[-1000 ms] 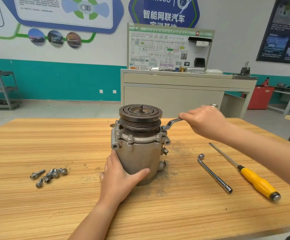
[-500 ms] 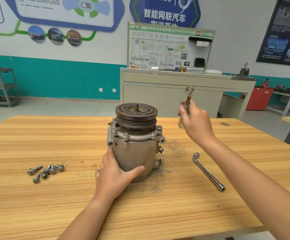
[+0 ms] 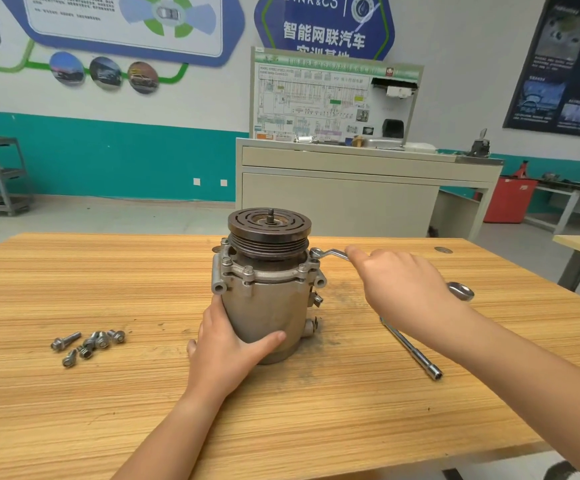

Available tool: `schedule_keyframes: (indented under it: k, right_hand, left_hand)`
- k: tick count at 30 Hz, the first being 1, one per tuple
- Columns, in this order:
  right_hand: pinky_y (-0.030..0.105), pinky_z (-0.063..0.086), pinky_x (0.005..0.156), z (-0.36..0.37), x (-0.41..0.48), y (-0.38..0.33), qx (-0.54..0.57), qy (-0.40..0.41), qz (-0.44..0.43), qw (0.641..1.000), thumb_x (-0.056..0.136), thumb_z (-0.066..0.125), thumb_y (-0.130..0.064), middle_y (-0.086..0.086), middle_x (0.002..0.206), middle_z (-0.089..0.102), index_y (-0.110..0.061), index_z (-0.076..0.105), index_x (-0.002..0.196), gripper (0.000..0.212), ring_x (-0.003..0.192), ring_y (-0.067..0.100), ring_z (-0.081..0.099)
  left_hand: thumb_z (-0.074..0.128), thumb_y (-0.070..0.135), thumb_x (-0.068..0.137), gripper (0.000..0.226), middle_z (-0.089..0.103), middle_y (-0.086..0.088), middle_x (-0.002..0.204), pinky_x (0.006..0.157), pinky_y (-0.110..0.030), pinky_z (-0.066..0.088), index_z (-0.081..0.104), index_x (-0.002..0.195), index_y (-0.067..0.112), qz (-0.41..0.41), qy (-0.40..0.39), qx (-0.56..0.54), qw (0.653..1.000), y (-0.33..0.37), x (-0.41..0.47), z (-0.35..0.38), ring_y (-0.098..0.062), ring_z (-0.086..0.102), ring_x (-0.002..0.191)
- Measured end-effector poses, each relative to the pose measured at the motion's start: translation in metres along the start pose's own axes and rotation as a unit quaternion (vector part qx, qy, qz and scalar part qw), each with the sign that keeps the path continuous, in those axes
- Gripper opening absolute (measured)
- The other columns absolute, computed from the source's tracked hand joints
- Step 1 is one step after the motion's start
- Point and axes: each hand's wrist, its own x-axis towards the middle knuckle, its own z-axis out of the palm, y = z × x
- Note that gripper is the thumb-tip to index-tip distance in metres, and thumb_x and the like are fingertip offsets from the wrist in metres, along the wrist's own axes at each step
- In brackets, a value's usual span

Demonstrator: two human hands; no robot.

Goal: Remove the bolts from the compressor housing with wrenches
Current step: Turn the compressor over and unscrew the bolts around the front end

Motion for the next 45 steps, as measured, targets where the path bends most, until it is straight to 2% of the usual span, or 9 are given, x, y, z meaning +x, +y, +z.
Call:
schedule_keyframes:
  k: [4, 15, 18, 21, 26, 29, 34, 39, 45]
  right_hand:
    - [0.029, 0.036, 0.052, -0.014, -0.004, -0.028, -0.095, -0.025, -0.046, 0.994, 0.09, 0.037, 0.006, 0.016, 0.109, 0.052, 0.008, 0.014, 0.141, 0.056, 0.068, 0.017, 0.04]
    - [0.029, 0.029, 0.049, 0.005, 0.048, 0.045, -0.137, 0.031, -0.144, 0.98, 0.09, 0.037, -0.001, -0.002, 0.073, 0.047, -0.015, 0.036, 0.131, 0.043, 0.068, 0.024, 0.053]
    - [0.031, 0.043, 0.081, 0.031, 0.074, 0.043, -0.125, 0.058, -0.153, 0.979, 0.09, 0.037, 0.001, 0.002, 0.097, 0.063, -0.011, 0.047, 0.122, 0.035, 0.089, 0.023, 0.06]
    - [0.032, 0.024, 0.108, 0.054, 0.102, 0.023, -0.063, 0.09, -0.15, 0.983, 0.089, 0.036, 0.005, 0.006, 0.105, 0.065, -0.007, 0.053, 0.115, 0.032, 0.097, 0.022, 0.059]
    - [0.03, 0.04, 0.069, 0.071, 0.107, 0.01, 0.015, 0.127, -0.09, 0.988, 0.09, 0.037, 0.002, 0.007, 0.101, 0.064, -0.007, 0.055, 0.106, 0.026, 0.09, 0.024, 0.058]
    - [0.031, 0.041, 0.066, 0.072, 0.08, 0.026, 0.069, 0.154, -0.046, 0.985, 0.096, 0.037, -0.009, 0.007, 0.097, 0.063, -0.008, 0.056, 0.109, 0.023, 0.088, 0.025, 0.057]
    - [0.037, 0.046, 0.038, 0.056, 0.022, 0.042, 0.191, 0.233, -0.054, 0.952, 0.089, 0.056, -0.004, 0.013, 0.071, 0.063, 0.002, 0.061, 0.108, 0.021, 0.048, 0.033, 0.055]
    - [0.032, 0.043, 0.055, 0.037, 0.001, 0.033, 0.101, 0.127, -0.036, 0.986, 0.099, 0.035, -0.025, 0.003, 0.09, 0.063, -0.023, 0.03, 0.142, 0.043, 0.071, 0.026, 0.06]
    - [0.029, 0.023, 0.045, 0.014, 0.004, 0.014, 0.043, 0.042, 0.006, 0.998, 0.094, 0.035, -0.01, -0.002, 0.069, 0.037, -0.029, 0.018, 0.144, 0.055, 0.067, 0.022, 0.041]
  left_hand:
    - [0.077, 0.06, 0.055, 0.111, 0.04, 0.001, 0.141, 0.106, -0.056, 0.028, 0.023, 0.144, 0.022, -0.004, 0.0, 0.008, 1.0, 0.0, 0.001, 0.001, -0.021, 0.037, 0.132]
    - [0.075, 0.063, 0.054, 0.11, 0.04, 0.002, 0.141, 0.106, -0.057, 0.028, 0.024, 0.143, 0.023, 0.002, -0.001, 0.015, 1.0, -0.004, 0.004, 0.002, -0.021, 0.038, 0.131]
    - [0.073, 0.064, 0.052, 0.112, 0.041, 0.001, 0.138, 0.106, -0.056, 0.028, 0.023, 0.143, 0.023, 0.002, 0.005, 0.019, 1.0, -0.004, 0.004, 0.003, -0.021, 0.038, 0.131]
    - [0.072, 0.065, 0.052, 0.112, 0.041, 0.0, 0.136, 0.107, -0.055, 0.025, 0.023, 0.142, 0.021, 0.0, 0.011, 0.033, 0.999, -0.002, 0.004, 0.004, -0.021, 0.036, 0.131]
    - [0.072, 0.065, 0.053, 0.11, 0.041, 0.002, 0.136, 0.108, -0.057, 0.022, 0.024, 0.142, 0.023, -0.001, 0.012, 0.031, 0.999, -0.001, 0.001, 0.003, -0.02, 0.036, 0.131]
    - [0.073, 0.064, 0.053, 0.11, 0.041, 0.002, 0.137, 0.108, -0.057, 0.021, 0.024, 0.142, 0.023, -0.008, 0.009, 0.035, 0.999, -0.002, 0.002, 0.003, -0.021, 0.035, 0.131]
    - [0.073, 0.064, 0.054, 0.108, 0.041, 0.002, 0.136, 0.108, -0.058, 0.021, 0.024, 0.141, 0.025, -0.004, 0.011, 0.033, 0.999, -0.002, 0.002, 0.003, -0.021, 0.036, 0.131]
    - [0.075, 0.063, 0.055, 0.108, 0.041, 0.001, 0.137, 0.108, -0.059, 0.021, 0.024, 0.142, 0.023, -0.002, 0.014, 0.04, 0.999, -0.003, 0.002, 0.004, -0.021, 0.036, 0.131]
    - [0.074, 0.064, 0.055, 0.107, 0.042, 0.0, 0.138, 0.108, -0.058, 0.021, 0.025, 0.142, 0.022, -0.002, 0.018, 0.047, 0.999, -0.004, 0.002, 0.005, -0.022, 0.036, 0.131]
